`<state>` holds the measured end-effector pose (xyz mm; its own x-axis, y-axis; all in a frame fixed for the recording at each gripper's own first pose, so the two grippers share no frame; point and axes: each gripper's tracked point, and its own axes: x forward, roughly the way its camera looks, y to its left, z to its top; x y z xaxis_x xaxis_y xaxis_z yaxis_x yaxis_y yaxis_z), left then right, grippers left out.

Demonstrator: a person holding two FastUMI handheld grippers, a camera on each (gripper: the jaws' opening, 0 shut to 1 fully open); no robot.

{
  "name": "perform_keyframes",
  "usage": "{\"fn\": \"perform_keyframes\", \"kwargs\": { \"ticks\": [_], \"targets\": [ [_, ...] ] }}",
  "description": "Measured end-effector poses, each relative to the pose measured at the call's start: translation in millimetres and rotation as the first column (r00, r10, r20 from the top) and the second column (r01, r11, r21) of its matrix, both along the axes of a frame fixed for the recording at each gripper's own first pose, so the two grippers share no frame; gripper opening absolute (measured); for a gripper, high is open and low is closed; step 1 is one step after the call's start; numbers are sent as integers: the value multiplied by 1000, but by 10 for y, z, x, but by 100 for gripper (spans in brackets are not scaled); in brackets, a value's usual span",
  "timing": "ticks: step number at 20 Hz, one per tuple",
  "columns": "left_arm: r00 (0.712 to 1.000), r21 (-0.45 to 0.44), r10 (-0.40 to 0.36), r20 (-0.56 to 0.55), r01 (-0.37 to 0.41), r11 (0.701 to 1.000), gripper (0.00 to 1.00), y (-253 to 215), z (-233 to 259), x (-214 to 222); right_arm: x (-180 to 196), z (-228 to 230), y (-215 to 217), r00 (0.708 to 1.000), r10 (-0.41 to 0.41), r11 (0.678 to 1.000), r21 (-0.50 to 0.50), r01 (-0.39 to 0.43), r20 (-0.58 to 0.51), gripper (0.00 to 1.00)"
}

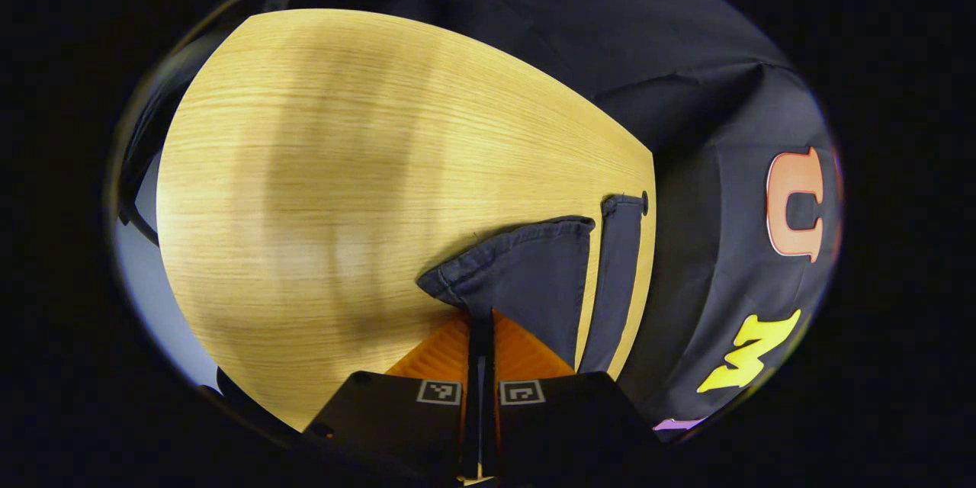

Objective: Grasp the waist and the cuffs of the jeans and fold them to make the two legs overlap; first hold the waist and fold one-third of the jeans toward the cuffs, then hold the cuffs and fold the remaining one-third in the same direction to finish folding.

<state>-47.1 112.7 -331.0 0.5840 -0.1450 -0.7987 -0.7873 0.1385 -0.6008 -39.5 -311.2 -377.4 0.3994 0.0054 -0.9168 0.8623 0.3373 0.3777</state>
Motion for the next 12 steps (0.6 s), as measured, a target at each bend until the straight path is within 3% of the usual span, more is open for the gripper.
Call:
{"fn": "perform_keyframes", "kwargs": {
  "ticks": [1,7,12],
  "targets": [
    [1000,-4,-4,-4,4,1000,4,23,41,-22,-4,49,-3,1000,-1,1000,6,1,16,4],
    [1000,-19,-15,26,16,1000,4,39,485,41,80,614,84,992,7,999,42,-12,127,7],
    [995,2,-84,51,84,996,3,43,920,226,252,1184,163,977,53,997,41,-63,206,3]
  ]
}}
